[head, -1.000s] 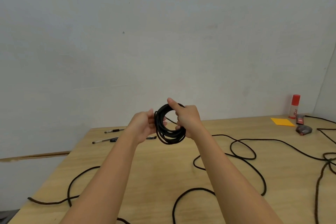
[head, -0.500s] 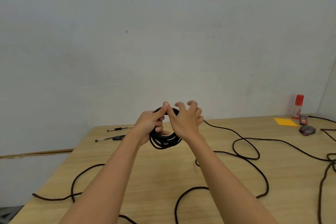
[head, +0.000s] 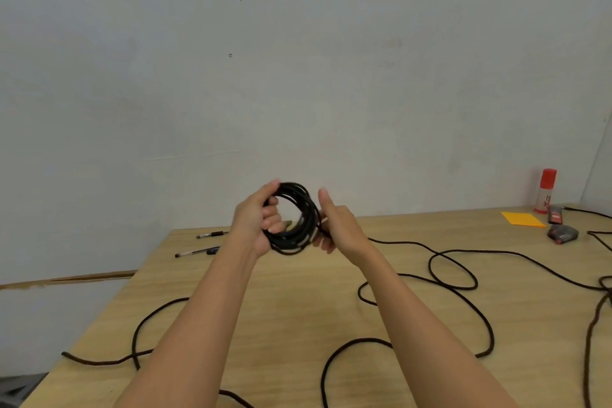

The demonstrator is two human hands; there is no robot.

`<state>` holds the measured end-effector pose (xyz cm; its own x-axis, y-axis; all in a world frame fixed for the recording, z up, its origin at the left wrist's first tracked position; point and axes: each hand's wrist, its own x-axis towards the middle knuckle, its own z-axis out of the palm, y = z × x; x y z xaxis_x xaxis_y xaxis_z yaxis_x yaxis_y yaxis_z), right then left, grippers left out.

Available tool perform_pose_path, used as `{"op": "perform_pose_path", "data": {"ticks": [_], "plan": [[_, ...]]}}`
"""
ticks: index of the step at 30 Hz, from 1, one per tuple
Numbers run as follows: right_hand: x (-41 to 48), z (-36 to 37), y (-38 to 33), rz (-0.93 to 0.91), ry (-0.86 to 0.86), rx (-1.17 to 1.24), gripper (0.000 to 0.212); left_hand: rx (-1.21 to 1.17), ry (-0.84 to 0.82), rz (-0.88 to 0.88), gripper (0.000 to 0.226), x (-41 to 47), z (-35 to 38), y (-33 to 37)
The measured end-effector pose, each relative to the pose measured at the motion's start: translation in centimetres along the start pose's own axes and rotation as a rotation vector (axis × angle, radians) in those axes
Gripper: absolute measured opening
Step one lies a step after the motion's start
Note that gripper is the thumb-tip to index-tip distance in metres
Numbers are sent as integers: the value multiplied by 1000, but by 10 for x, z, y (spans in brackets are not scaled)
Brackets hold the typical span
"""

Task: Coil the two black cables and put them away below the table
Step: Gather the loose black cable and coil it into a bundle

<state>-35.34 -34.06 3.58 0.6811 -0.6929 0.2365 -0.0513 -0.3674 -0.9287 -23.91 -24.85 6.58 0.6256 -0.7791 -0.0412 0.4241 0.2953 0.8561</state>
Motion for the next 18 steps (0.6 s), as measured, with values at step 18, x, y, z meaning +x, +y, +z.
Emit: {"op": "perform_pose_path", "data": {"ticks": [18], "plan": [[-9, 6, -45, -368, -256, -563, 6, 893, 23, 355, 37, -1, -6, -19]]}}
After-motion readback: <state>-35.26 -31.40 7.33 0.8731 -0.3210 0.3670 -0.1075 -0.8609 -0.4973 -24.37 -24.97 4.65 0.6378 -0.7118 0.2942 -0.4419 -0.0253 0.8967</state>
